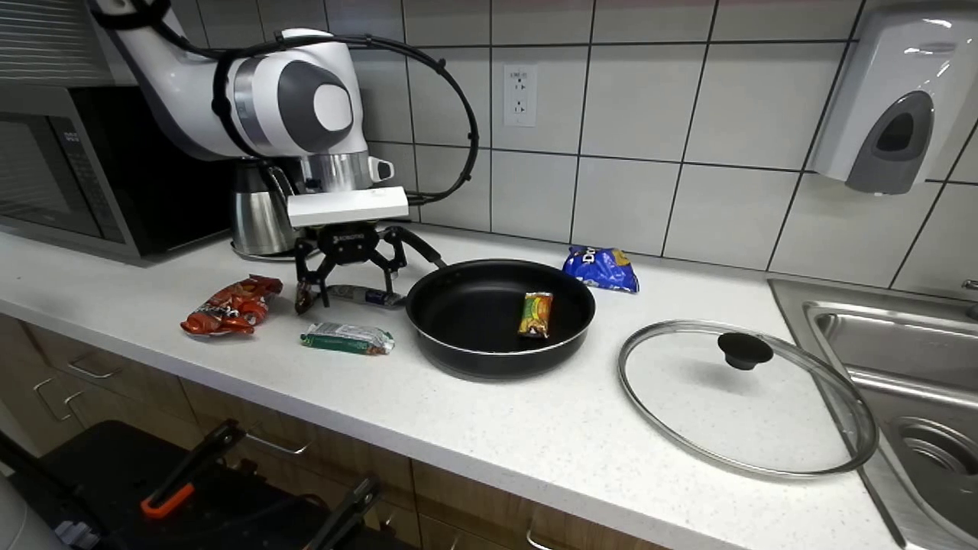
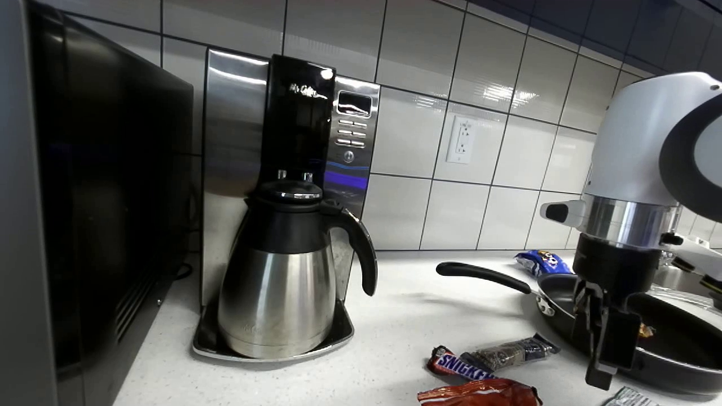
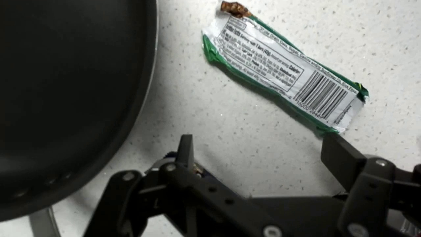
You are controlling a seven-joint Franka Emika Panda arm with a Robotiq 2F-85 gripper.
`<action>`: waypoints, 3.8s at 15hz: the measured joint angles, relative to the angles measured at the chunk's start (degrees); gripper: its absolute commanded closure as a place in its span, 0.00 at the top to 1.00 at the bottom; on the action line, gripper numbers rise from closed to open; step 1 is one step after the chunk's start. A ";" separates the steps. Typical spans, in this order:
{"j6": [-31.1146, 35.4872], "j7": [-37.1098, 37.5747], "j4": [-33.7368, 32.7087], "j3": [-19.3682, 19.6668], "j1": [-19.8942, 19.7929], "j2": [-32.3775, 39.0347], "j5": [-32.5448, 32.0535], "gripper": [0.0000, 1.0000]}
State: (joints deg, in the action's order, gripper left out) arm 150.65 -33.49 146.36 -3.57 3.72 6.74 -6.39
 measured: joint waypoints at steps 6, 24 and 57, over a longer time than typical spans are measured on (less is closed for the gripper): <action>0.04 -19.10 -0.55 -4.95 0.07 0.04 7.70 1.00; -2.36 -43.17 1.98 -4.54 -2.16 0.51 17.88 1.00; 8.74 -35.22 11.18 -0.60 -0.85 -2.95 -9.03 0.34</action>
State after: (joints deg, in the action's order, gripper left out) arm 159.40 -68.71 157.54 -4.17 2.87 3.78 -15.42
